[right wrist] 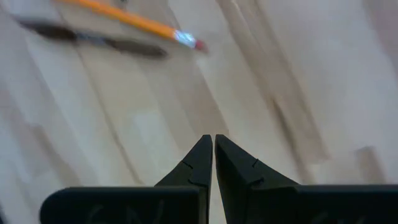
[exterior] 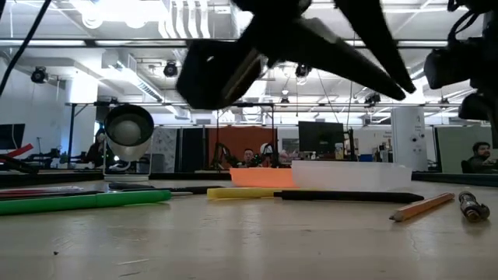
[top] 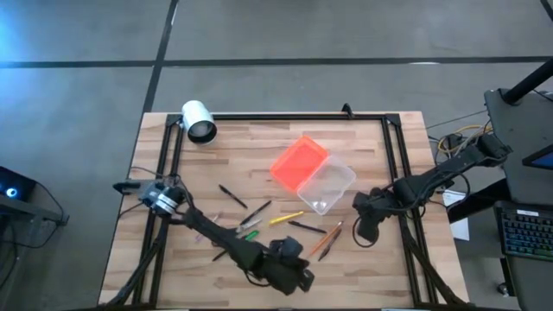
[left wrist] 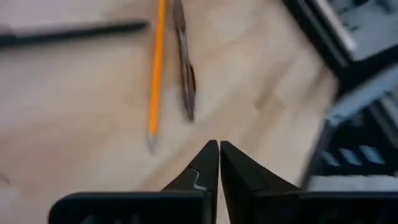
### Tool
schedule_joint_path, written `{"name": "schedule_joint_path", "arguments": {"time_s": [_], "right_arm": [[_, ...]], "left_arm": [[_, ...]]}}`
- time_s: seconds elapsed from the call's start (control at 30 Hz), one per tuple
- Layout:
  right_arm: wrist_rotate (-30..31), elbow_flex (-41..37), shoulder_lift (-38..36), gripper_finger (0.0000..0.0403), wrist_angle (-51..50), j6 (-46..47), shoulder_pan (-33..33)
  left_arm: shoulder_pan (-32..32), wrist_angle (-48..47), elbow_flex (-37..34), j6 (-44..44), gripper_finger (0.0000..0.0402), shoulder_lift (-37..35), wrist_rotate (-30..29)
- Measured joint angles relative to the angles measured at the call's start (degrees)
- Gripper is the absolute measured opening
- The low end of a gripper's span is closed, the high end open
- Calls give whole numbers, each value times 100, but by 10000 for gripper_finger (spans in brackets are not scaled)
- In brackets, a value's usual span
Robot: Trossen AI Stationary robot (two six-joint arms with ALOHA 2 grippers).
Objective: Pick & place school supplies into a supply box
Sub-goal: Put the orange pencil into the orange supply box
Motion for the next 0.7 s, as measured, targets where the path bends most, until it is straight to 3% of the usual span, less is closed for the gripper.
{"name": "schedule_joint_path", "arguments": {"time_s": [0.07, 0.2, 0.47, 0.6, 0.7], "right_arm": [[147, -10, -12, 13, -69, -240, 24], [433, -32, -56, 13, -112, -803, 50], [566, -41, -91, 13, 9, -1602, 50], [566, -42, -89, 13, 12, -1700, 48], [580, -54, -89, 13, 23, -1688, 48]], "left_arm": [[3, -1160, 534, 161, 0, 199, -209], [-55, -2367, 1560, 1042, 0, 688, -300], [-227, -2966, 3316, 5095, 0, 1678, -358], [-178, -3145, 2904, 6539, 0, 1685, -334], [-77, -3295, 2752, 7149, 0, 1651, -171]]}}
